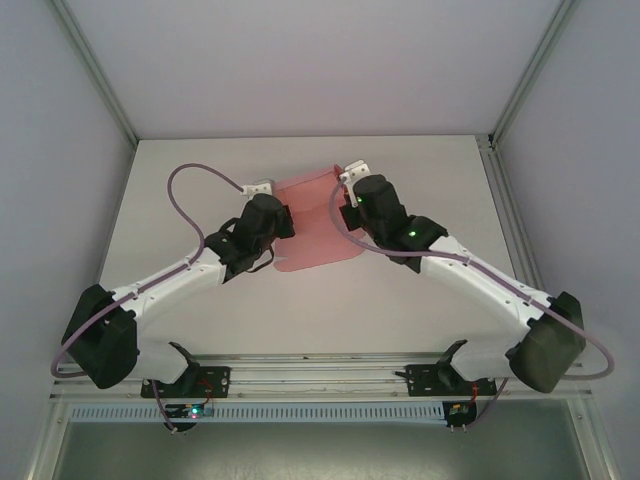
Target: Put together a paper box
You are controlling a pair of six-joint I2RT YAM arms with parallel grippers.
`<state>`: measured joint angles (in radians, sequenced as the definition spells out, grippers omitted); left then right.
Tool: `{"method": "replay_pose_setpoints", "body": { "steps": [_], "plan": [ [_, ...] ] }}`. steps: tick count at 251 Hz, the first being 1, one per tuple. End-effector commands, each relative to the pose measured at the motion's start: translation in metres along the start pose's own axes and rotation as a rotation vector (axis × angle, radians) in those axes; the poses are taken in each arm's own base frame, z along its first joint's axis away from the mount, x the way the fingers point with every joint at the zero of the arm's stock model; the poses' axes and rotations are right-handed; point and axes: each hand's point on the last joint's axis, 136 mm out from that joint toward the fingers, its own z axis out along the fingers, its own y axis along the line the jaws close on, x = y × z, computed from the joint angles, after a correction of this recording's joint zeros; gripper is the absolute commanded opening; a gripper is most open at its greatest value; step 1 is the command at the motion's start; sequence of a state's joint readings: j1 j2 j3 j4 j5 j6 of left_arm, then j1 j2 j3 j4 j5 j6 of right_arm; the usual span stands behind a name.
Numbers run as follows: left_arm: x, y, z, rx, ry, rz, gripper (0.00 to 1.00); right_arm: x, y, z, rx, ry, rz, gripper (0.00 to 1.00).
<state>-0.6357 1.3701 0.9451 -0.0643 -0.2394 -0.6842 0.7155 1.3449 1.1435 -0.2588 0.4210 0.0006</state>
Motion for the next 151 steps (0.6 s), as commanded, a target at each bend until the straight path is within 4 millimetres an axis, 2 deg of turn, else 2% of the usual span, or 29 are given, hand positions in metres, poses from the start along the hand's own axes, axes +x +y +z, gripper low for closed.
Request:
{"method": "replay_pose_setpoints", "body": {
  "steps": [1, 42, 66, 109, 124, 151],
  "plan": [
    [-0.014, -0.01, -0.014, -0.011, -0.039, -0.062, 0.0, 0.01, -0.054, 0.004, 0.361, 0.071, -0.044, 0.03],
    [-0.016, -0.027, -0.023, 0.041, -0.044, -0.073, 0.0, 0.015, -0.069, 0.016, 0.562, 0.115, -0.1, 0.05],
    [-0.016, -0.028, -0.025, 0.049, -0.055, -0.081, 0.0, 0.016, -0.069, 0.023, 0.584, 0.119, -0.106, 0.06],
    [-0.015, -0.032, -0.026, 0.067, -0.051, -0.091, 0.0, 0.01, -0.085, 0.02, 0.717, 0.12, -0.158, 0.07],
    [-0.015, -0.031, -0.025, 0.064, -0.054, -0.09, 0.0, 0.01, -0.077, 0.024, 0.644, 0.112, -0.138, 0.07],
    [-0.014, -0.027, -0.018, 0.034, -0.059, -0.081, 0.0, 0.004, -0.035, 0.03, 0.326, 0.039, -0.095, 0.15]
  ]
}}
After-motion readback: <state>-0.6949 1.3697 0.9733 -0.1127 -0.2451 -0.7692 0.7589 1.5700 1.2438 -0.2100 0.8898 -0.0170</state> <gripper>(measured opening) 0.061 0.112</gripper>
